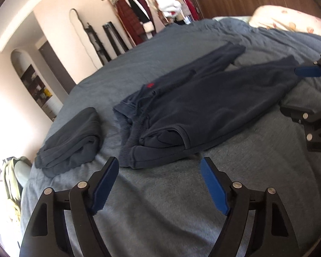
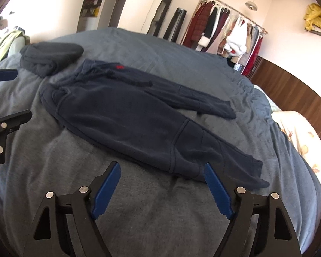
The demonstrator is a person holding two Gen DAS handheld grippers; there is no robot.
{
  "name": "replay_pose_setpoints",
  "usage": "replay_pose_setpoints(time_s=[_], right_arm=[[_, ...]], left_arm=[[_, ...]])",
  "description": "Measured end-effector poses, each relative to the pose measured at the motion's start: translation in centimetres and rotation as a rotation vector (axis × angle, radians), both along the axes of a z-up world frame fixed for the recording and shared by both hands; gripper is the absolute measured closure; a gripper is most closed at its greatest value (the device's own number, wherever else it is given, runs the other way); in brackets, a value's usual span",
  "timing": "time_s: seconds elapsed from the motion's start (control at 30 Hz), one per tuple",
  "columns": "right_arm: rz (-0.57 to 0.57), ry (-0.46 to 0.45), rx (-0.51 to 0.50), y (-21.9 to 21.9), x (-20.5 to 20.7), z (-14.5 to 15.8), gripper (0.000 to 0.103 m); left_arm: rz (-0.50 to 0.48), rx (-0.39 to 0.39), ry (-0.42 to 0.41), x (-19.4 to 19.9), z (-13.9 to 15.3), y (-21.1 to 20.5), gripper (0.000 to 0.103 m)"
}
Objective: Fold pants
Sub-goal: 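Lower the left tool onto the sweatpants cuffs and close it while the right tool closes on the cuffs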
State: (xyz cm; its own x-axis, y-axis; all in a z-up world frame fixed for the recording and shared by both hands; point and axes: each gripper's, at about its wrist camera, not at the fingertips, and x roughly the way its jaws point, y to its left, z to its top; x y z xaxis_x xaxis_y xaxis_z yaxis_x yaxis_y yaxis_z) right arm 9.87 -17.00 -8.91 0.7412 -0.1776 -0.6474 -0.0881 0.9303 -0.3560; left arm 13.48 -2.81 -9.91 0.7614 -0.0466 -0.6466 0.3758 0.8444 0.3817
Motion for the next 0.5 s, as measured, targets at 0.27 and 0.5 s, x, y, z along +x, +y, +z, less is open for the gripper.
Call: replay_pose_setpoints(time_s=[0.27, 0.5], right_arm=[[-0.005, 0.057, -0.019, -0.6, 2.0, -1.9, 0.031], [0.004, 0.094, -0.041, -1.1, 2.8, -3.0, 0.035]], left_arm=[[-0.030, 0.043, 0.042, 2.5, -1.9, -0.4, 0.030], [-0.066, 0.107, 0.055, 3.7, -3.3, -1.3, 0.031]])
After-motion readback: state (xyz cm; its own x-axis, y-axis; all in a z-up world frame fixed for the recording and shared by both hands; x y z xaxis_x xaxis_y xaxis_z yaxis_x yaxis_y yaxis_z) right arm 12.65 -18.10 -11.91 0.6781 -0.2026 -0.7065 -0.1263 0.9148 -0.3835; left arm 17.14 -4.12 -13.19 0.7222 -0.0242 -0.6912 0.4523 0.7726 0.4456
